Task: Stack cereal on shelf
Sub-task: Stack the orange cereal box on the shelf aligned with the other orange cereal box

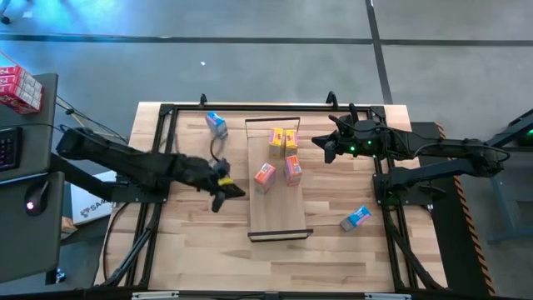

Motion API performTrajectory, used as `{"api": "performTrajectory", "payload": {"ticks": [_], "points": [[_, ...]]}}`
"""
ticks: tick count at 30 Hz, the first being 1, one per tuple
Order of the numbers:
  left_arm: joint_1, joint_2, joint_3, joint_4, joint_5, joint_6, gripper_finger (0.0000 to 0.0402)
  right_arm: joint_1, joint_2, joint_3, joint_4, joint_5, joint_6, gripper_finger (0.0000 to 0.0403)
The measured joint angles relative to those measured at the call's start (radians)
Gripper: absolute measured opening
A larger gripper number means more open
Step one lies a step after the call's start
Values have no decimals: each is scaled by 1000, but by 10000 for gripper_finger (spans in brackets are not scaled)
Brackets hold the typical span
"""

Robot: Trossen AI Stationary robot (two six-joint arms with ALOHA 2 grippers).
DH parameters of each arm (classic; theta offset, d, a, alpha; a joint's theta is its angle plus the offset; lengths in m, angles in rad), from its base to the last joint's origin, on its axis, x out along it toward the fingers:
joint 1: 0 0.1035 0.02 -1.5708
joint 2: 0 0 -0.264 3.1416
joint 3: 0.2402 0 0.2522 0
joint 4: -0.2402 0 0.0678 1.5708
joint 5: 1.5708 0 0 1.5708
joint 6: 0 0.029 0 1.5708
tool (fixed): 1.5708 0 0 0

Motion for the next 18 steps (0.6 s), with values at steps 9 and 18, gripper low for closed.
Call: {"api": "performTrajectory", "payload": {"ticks": [9, 18], "points": [[-36, 254, -25, 132, -158, 125, 0, 0, 0, 0, -1, 19, 12, 0], [-27, 389, -24, 294, -338, 96, 0, 0, 2, 0, -3, 20, 26, 0]]}}
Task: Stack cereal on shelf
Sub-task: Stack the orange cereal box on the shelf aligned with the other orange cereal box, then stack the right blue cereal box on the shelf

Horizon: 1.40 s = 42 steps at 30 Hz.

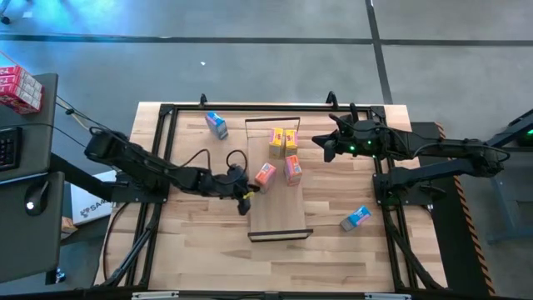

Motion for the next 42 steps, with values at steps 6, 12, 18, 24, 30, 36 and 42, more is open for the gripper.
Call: {"api": "performTrajectory", "payload": {"ticks": [6, 12, 18, 24, 30, 36, 42], "points": [[1, 55, 0, 60, -36, -33, 0, 0, 0, 0, -4, 18, 0, 0], [15, 121, 17, 138, -37, -36, 0, 0, 0, 0, -4, 45, 0, 0], [43, 189, 77, 160, -34, -28, 0, 0, 0, 0, -6, 45, 0, 0], [65, 214, 110, 155, 68, -27, 0, 0, 0, 0, -6, 44, 0, 0], [87, 65, 110, -14, 197, 3, 0, 0, 0, 0, -6, 43, -8, 0], [118, -208, 110, -193, 202, 74, 0, 0, 0, 0, -2, 44, -13, 0], [184, -529, 110, -273, 200, 136, 0, 0, 0, 0, 16, 44, -31, 0]]}}
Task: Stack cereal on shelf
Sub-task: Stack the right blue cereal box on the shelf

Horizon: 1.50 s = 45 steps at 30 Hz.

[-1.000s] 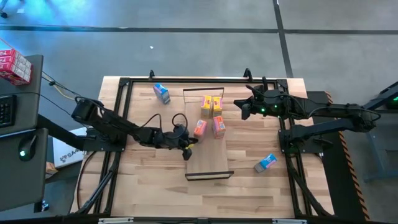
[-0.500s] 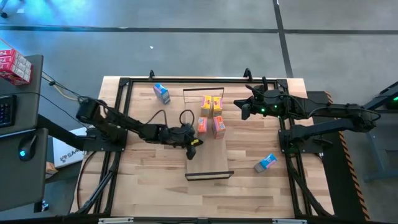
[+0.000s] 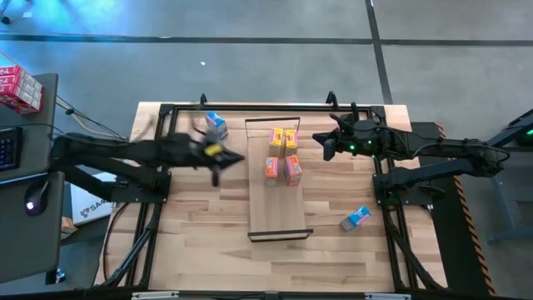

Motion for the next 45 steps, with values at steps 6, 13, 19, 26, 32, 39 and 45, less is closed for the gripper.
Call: {"api": "performTrajectory", "payload": {"ticks": [6, 13, 19, 26, 32, 39, 45], "points": [[63, -233, -53, -19, -2, 89, 0, 0, 0, 0, 58, 0, -69, 5], [82, -401, -197, 41, -7, -28, 0, 0, 0, 0, 92, -14, -93, 49], [82, -416, -206, 39, -29, -22, 0, -19, -2, 42, 17, -64, 26, 158], [82, -416, -206, 38, -32, -22, 0, -28, 0, 276, -407, -283, 40, 299], [82, -416, -206, 37, -49, -16, 0, 90, 12, 349, -775, -388, 425, 329], [82, -416, -206, 36, -49, -13, 0, 395, 43, 299, -960, -384, 1081, 330], [82, -416, -205, 36, -46, 5, 0, 642, 133, 299, -985, -274, 1490, 330]]}}
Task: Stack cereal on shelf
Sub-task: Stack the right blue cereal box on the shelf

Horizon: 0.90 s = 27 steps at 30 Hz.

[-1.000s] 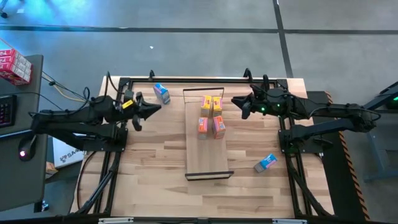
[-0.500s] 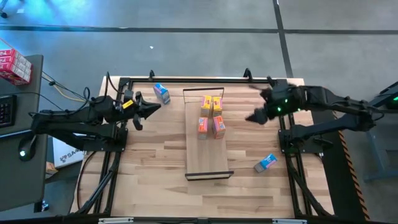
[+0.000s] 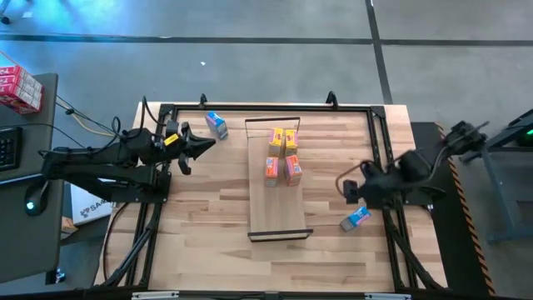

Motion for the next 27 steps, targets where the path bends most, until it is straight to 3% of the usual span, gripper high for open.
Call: {"api": "performTrajectory", "payload": {"ticks": [2, 9, 17, 23, 27], "points": [[0, 0, 0, 1, 20, 7, 0, 49, 41, 0, -20, 8, 78, 330], [0, 0, 1, 4, 101, 15, 0, 58, 184, -1, -28, -73, 91, 330], [0, 0, 1, 5, 102, 17, 0, 59, 206, -1, -75, -68, 35, 330], [0, 0, 1, 5, 96, 17, 0, 58, 149, 59, -87, -33, -426, 330], [0, 0, 1, 5, 93, 17, 0, 64, 136, 82, -98, -98, -912, 330]]}}
